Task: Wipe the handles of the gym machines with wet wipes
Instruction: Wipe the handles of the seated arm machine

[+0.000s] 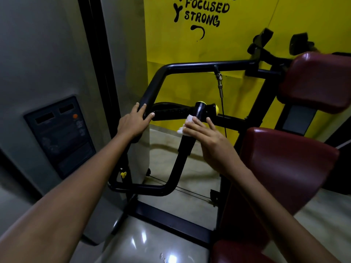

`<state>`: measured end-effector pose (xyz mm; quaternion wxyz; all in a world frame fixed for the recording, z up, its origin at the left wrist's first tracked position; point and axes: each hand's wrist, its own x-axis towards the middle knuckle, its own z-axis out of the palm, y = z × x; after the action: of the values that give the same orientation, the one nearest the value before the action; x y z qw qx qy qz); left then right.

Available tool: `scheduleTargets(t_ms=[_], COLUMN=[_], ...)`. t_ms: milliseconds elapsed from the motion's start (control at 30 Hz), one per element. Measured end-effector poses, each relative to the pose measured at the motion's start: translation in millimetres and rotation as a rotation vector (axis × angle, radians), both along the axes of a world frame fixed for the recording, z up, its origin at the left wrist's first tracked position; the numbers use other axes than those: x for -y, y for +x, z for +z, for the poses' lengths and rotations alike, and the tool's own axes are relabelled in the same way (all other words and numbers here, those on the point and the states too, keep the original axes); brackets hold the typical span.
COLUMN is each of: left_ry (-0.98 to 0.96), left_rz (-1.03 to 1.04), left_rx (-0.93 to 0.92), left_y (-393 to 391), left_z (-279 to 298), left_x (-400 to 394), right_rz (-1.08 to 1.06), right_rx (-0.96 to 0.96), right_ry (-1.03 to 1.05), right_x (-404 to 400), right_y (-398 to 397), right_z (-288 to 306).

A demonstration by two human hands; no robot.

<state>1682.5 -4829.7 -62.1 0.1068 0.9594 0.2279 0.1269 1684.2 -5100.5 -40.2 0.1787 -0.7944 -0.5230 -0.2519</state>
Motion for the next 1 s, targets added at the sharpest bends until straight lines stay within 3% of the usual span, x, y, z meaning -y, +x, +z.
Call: scheduleTargets(t_ms=[267, 467, 633, 867, 1000], left_ry=[-0.004, 0.005, 0.009, 0.008, 0.009], left_rz=[-0.009, -0.015, -0.009, -0.007, -0.004], left_rx=[0.006, 0.003, 0.004, 0.004, 0.005], left_y=[1, 0, 0, 1, 2], left_z=[-2, -1, -1, -2, -3], left_x=[-2, -1, -1, -2, -3], right_rz=[-0.120, 0.024, -0.079, -0.077, -0.132], right_rx=[-0.148, -0.012, -0.149, -0.089, -0.194], right_ry=[0.117, 0.010, 0.008, -0.044, -0.038], right_x=[-13, -2, -16, -12, -19], right_y=[11, -4, 10, 27, 40], right_z=[16, -4, 26, 36, 49])
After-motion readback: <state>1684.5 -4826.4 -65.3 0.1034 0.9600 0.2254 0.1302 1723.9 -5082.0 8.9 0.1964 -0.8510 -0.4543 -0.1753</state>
